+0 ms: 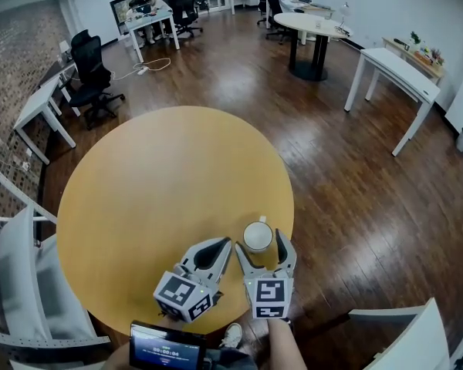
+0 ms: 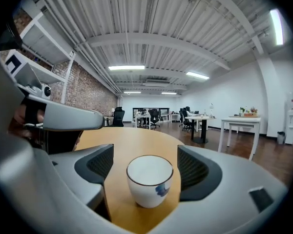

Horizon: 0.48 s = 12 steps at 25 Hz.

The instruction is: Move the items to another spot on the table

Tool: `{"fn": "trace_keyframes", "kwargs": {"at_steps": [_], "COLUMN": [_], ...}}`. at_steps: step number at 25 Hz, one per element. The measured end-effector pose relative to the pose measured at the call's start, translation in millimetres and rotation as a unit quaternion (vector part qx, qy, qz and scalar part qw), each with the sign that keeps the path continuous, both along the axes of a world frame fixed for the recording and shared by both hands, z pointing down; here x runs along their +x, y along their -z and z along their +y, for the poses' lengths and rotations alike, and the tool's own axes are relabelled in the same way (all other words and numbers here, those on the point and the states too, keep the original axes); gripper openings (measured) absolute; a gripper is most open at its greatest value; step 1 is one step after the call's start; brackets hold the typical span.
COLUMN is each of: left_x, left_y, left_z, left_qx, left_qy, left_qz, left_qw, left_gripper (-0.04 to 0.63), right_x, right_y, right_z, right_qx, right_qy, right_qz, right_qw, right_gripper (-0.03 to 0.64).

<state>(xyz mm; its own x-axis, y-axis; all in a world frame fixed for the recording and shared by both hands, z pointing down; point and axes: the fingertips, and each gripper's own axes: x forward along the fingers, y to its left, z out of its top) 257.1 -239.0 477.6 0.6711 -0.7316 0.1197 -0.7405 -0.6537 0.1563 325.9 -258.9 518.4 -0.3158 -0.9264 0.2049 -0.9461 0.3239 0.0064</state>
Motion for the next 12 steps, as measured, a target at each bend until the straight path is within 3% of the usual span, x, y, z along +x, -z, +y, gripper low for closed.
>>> {"fn": "trace_keyframes", "kwargs": {"at_steps": [12], "left_x": [-1.7], "left_y": [-33.9], "left_z": [-15.1], "left_qx": [-0.03], "left_qy": [0.01], "left_qz": [-0.021], "left_qw": [0.9993], "left_gripper": [0.006], "right_x": [-6.3], "right_y": [-67.9], "right_z": [-35.8], "right_qx": [-0.045], "right_qy": [0.002], "right_qz": [-0.025], "right_qw": [0.999], "right_gripper": [0.434]}}
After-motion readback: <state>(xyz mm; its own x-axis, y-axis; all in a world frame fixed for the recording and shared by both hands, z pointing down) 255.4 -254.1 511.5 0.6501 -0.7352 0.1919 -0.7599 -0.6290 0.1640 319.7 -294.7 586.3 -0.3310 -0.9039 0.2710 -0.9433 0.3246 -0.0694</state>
